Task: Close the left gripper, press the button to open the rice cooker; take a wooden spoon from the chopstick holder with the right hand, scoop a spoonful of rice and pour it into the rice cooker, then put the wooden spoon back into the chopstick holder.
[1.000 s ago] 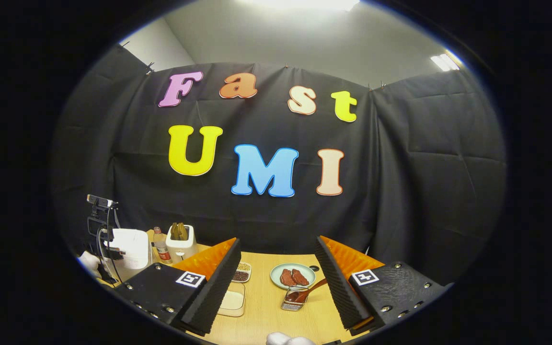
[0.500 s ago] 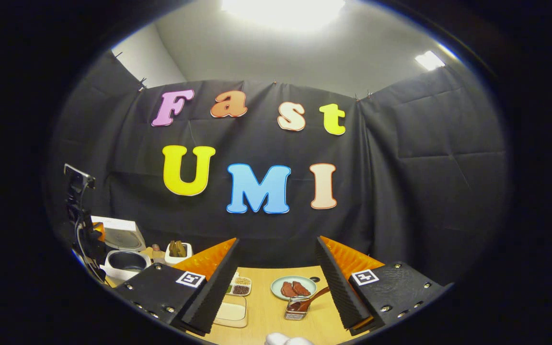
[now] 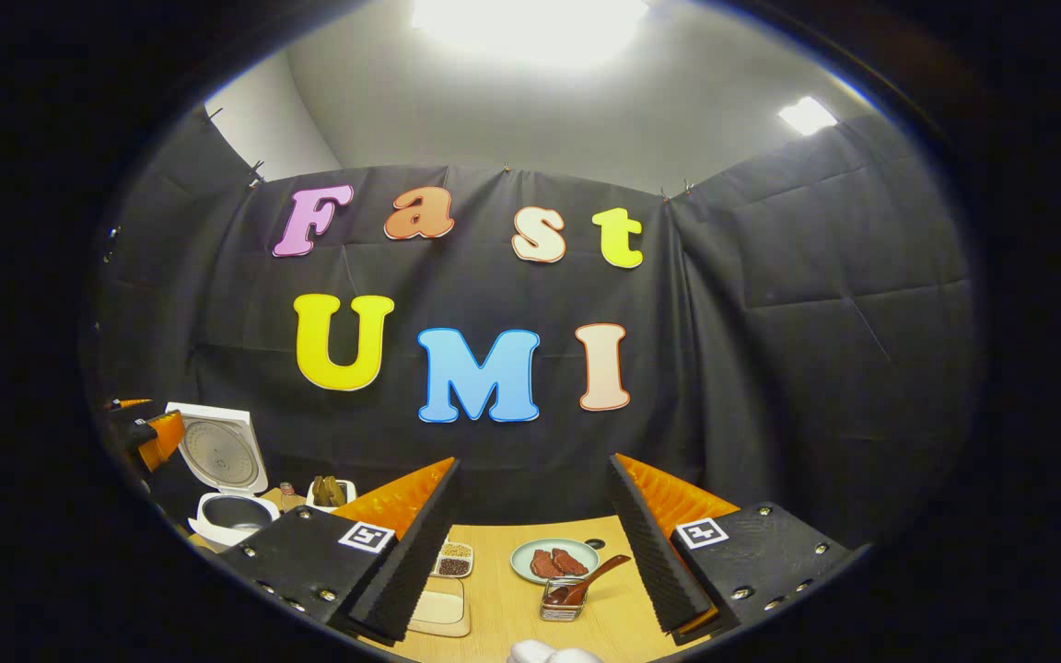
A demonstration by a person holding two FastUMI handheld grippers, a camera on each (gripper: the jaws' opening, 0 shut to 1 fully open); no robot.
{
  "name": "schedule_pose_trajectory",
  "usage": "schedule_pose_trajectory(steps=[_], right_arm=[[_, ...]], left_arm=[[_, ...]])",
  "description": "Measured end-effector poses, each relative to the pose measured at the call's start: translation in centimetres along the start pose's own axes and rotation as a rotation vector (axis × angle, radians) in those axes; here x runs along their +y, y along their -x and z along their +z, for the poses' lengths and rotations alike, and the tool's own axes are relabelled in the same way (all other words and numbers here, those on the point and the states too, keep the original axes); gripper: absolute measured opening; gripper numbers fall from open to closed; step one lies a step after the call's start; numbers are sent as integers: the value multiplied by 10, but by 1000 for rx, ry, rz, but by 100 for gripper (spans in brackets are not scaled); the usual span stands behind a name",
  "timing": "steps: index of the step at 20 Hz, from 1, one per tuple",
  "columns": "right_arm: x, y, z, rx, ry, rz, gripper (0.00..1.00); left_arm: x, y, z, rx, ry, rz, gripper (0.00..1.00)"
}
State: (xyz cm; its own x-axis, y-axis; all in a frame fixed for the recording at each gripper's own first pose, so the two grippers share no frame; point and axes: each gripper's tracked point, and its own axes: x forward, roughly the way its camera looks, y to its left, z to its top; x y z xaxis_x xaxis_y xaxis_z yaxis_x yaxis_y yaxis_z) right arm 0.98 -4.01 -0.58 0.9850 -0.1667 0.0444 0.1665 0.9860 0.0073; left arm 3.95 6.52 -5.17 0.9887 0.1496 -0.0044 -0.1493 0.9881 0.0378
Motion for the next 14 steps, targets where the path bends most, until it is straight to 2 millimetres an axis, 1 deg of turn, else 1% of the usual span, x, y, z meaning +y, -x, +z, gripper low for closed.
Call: schedule_pose_trajectory(steps=[2, 3, 5, 7, 9, 11, 12, 14], right_arm=[[-2, 4, -4, -2, -1, -6, 95], [-3, 4, -6, -4, 5, -14, 95], [-4, 6, -18, 9, 5, -17, 95], [-6, 6, -33, 24, -24, -22, 95], [-11, 4, -57, 54, -61, -31, 95], [-18, 0, -88, 95, -81, -48, 95], [-23, -4, -107, 116, -88, -58, 95], [-32, -16, -139, 151, -95, -71, 95]], left_arm=[[2, 12, -3, -7, -11, 9, 95], [-2, 16, -5, -6, -9, -1, 97], [-7, 27, -9, 10, -13, -22, 97], [-7, 27, -9, 15, -3, -34, 96], [-7, 28, -5, 6, -1, -37, 97], [-8, 30, -2, -5, 4, -41, 97], [-13, 31, -1, -10, 8, -50, 97], [-18, 32, 3, -28, 6, -60, 97]])
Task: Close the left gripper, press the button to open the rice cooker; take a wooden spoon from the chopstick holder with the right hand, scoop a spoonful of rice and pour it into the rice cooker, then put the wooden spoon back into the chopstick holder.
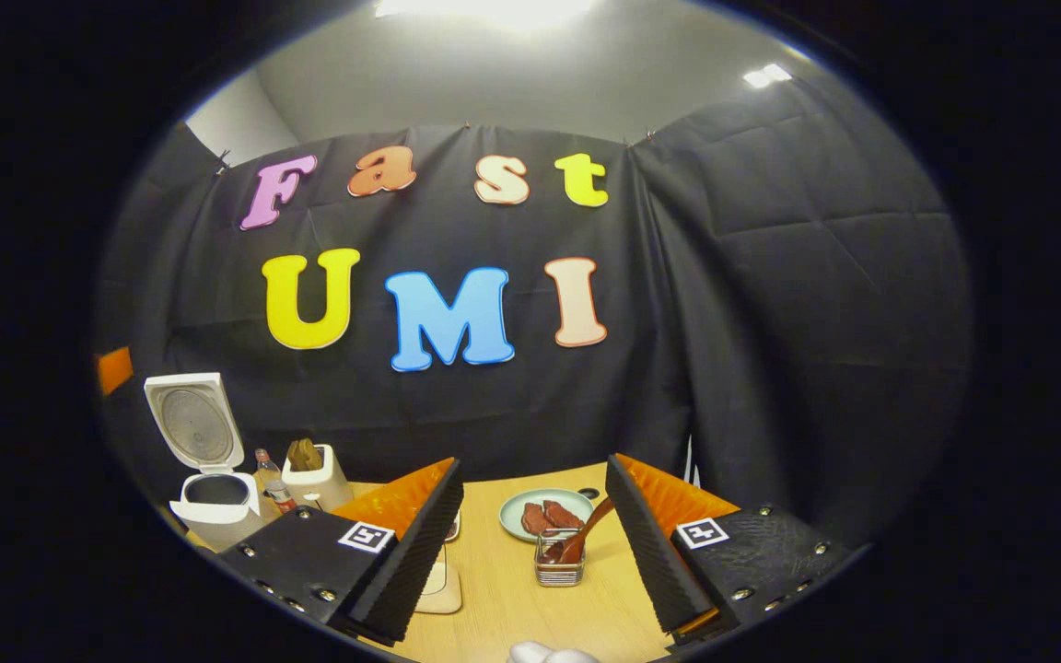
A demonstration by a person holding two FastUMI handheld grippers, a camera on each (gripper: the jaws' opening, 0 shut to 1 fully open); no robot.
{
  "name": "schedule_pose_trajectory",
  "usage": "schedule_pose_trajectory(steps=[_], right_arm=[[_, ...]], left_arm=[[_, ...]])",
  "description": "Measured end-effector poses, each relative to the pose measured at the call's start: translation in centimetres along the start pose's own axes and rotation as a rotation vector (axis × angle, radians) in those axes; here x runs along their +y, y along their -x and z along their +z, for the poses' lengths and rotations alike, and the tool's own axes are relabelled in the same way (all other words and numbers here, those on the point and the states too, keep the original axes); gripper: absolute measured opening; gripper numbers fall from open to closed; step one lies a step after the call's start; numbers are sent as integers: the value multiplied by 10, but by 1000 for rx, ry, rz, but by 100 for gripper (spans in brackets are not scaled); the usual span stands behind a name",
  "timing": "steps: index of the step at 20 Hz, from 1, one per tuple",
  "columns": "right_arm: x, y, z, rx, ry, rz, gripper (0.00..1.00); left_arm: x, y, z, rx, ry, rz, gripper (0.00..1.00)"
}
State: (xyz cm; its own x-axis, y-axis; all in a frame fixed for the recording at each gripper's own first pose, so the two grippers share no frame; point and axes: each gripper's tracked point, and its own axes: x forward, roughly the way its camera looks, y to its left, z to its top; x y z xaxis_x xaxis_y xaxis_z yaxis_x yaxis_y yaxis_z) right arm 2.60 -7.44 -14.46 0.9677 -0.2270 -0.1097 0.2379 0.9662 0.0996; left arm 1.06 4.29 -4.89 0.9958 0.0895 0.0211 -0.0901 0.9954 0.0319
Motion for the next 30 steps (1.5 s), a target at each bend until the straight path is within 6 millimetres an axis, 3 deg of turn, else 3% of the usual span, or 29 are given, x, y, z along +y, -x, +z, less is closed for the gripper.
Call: schedule_pose_trajectory(steps=[7, 12, 17, 24, 26, 27, 30], right_arm=[[-23, -96, -108, 166, -77, 3, 97], [-53, -171, -161, 241, -111, -65, 98], [-75, -221, -180, 282, -166, -95, 98], [-71, -248, -186, 299, -241, -56, 95], [-80, -248, -187, 316, -266, -86, 56], [-77, -249, -187, 321, -289, -59, 27], [-72, -242, -187, 336, -285, -69, 19]], left_arm=[[-33, -11, -20, 40, 12, -26, 96], [-51, -21, -40, 88, -3, -9, 96], [-62, -27, -48, 113, -26, 16, 96], [-71, -35, -54, 125, -45, 30, 96], [-75, -37, -56, 131, -43, 23, 96], [-77, -37, -56, 131, -43, 20, 96], [-78, -38, -55, 127, -46, 17, 96]])
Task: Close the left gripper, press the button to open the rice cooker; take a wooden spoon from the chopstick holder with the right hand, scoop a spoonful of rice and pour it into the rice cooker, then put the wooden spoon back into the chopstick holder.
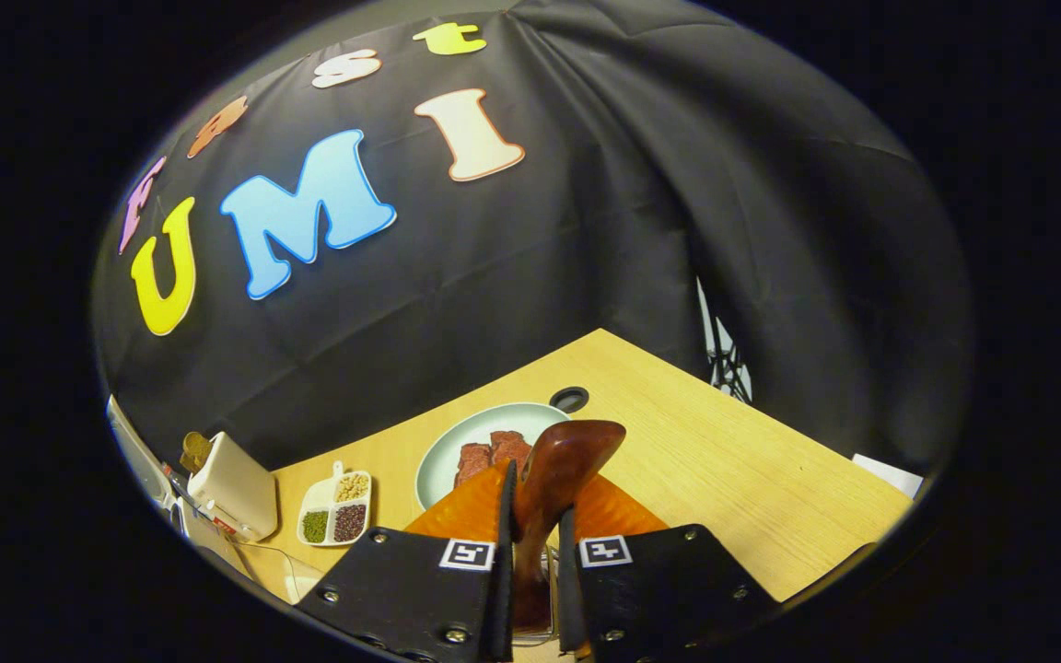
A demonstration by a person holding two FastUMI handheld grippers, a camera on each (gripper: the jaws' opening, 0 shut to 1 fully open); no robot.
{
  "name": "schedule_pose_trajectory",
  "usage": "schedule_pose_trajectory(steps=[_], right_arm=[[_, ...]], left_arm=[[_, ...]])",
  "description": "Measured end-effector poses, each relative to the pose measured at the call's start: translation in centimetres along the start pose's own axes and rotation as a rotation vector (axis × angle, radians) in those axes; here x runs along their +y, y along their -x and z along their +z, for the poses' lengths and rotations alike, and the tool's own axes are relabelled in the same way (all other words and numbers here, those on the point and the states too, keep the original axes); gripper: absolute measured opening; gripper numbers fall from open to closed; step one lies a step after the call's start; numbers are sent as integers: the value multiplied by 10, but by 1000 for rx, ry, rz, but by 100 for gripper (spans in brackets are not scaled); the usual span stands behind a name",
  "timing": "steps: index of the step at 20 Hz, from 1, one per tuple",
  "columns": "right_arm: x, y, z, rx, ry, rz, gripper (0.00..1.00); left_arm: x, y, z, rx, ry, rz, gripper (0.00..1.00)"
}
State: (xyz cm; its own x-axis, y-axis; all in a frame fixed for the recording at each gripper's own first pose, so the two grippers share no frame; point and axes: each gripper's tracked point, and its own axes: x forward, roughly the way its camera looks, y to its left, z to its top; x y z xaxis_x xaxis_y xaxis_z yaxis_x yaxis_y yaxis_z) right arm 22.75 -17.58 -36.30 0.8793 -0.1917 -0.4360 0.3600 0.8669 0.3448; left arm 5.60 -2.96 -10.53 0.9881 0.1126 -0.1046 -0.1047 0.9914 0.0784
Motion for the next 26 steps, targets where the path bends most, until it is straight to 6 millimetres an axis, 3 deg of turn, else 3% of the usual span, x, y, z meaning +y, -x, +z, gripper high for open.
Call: schedule_pose_trajectory(steps=[8, 10, 13, 17, 20, 24, 26], right_arm=[[12, 11, 11, -23, 9, 8, 19], [23, 22, 26, -59, 49, 18, 19], [45, 44, 65, -135, 129, 37, 18], [98, 84, 115, -230, 190, 109, 19], [148, 116, 127, -255, 227, 187, 18], [216, 153, 107, -270, 326, 284, 19], [246, 162, 87, -271, 390, 323, 19]], left_arm=[[15, 1, -2, -7, -2, 12, 96], [23, 2, -4, -8, -2, 21, 96], [39, 3, -3, -14, 1, 39, 96], [61, 7, -5, -28, -5, 54, 96], [78, 11, -8, -39, -19, 70, 96], [92, 18, -11, -48, -49, 80, 96], [96, 21, -11, -46, -47, 77, 96]])
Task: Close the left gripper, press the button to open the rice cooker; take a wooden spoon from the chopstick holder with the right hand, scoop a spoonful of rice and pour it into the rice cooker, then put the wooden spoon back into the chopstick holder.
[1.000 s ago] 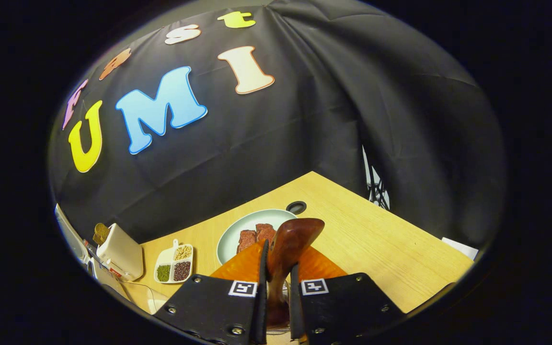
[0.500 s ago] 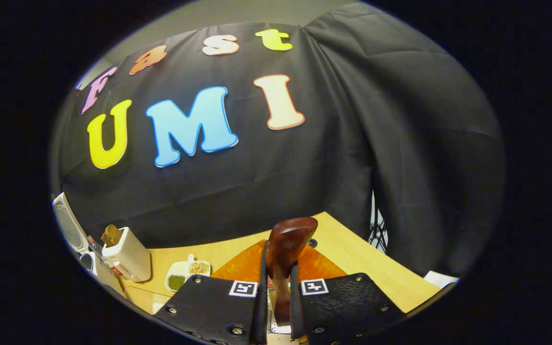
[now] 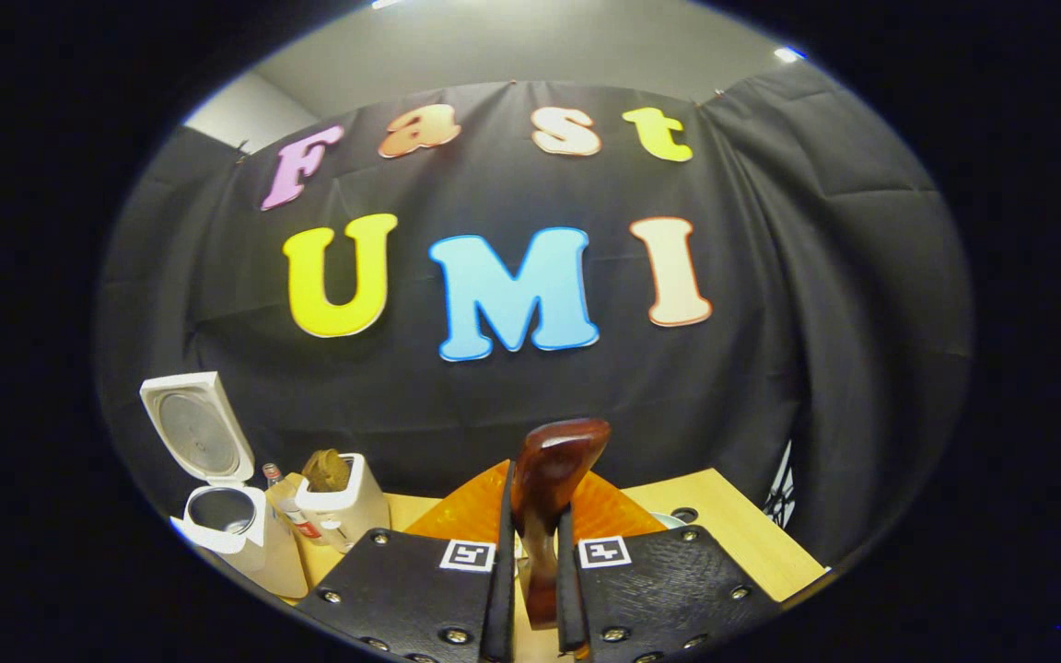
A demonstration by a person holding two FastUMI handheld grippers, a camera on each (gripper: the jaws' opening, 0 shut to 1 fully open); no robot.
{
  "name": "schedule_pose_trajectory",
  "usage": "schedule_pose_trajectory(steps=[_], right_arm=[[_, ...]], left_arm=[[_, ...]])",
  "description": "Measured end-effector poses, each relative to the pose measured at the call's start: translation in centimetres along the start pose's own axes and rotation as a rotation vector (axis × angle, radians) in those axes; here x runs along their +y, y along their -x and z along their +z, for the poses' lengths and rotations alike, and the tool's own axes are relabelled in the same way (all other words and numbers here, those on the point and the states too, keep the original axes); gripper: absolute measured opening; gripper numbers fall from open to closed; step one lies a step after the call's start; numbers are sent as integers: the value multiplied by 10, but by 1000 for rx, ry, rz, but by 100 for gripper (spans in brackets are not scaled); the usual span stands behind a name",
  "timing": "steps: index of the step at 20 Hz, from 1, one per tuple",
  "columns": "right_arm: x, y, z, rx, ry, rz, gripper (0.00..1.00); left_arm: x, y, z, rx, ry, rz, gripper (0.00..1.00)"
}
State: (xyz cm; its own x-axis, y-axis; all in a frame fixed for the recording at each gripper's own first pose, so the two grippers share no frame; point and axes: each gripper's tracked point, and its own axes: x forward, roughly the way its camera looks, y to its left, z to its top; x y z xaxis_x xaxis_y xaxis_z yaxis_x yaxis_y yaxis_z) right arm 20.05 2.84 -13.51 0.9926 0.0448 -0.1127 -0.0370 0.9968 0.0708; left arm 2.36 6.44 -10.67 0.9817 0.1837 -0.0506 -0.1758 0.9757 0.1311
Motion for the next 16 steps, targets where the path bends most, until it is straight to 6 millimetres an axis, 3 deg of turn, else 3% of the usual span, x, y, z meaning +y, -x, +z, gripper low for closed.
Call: schedule_pose_trajectory(steps=[3, 8, 13, 16], right_arm=[[47, 1, -24, 26, 62, 67, 19], [93, -8, -79, 41, 268, 131, 19], [105, -26, -144, 77, 481, 141, 19], [104, -33, -173, 106, 528, 143, 19]], left_arm=[[8, 3, 0, -2, 9, 12, 96], [20, 15, -8, 11, -9, 27, 96], [28, 26, -17, 34, -22, 36, 96], [29, 27, -19, 39, -30, 42, 96]])
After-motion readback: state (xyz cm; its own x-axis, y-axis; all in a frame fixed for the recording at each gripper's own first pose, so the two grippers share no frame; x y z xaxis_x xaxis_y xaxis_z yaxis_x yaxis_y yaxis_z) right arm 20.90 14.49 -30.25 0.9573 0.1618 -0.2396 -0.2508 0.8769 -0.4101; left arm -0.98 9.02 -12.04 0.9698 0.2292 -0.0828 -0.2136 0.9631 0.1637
